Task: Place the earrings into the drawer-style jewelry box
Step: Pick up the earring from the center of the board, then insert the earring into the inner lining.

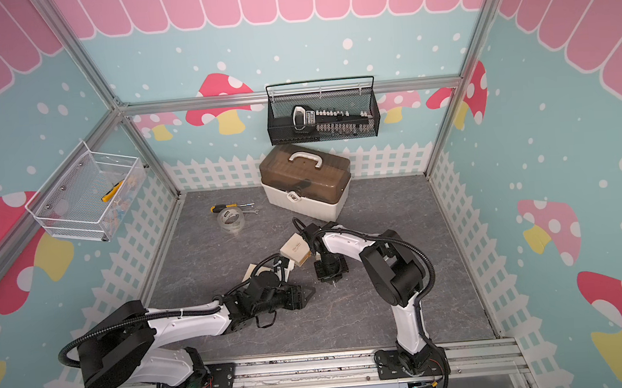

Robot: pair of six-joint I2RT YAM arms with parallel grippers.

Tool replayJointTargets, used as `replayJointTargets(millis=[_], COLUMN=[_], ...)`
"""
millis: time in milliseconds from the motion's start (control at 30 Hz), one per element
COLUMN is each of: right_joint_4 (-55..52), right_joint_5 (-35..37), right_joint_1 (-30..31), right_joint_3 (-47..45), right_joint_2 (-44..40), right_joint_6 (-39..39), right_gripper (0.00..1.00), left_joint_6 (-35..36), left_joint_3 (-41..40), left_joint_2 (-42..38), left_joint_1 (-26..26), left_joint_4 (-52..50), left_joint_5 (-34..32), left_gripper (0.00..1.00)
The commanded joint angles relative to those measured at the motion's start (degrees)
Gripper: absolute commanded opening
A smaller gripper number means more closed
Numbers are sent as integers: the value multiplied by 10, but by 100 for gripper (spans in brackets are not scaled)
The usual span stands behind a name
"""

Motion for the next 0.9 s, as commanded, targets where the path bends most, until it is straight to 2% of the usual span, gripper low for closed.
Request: replayJointTargets(millis=[0, 200, 300, 533, 733, 867], right_joint_4=[27, 40, 64, 208, 325, 410], right_joint_5=[7, -4, -11, -58, -56, -61], right_joint_1=[-1, 7, 19, 63, 114, 137], right_joint_3=[-20, -20, -25, -68, -91, -116], right_joint_2=[32, -37, -97, -166, -178, -175], right_joint_6=[-1, -18, -20, -3, -6, -9], right_gripper=[13, 8, 7, 0, 0, 0], left_joint_6=[2, 40, 61, 85, 62, 42], left_joint_3=[9, 44, 50, 21, -39, -68], left_joint_2=[-8, -66, -112, -237, -329, -352], left_joint_1=[-5, 4, 25, 110, 216, 274], left_joint_4=[0, -104, -155, -242, -266, -268], left_joint_5=[-12, -54, -69, -67, -4, 22], left_gripper=[77, 77, 78, 78, 78, 78])
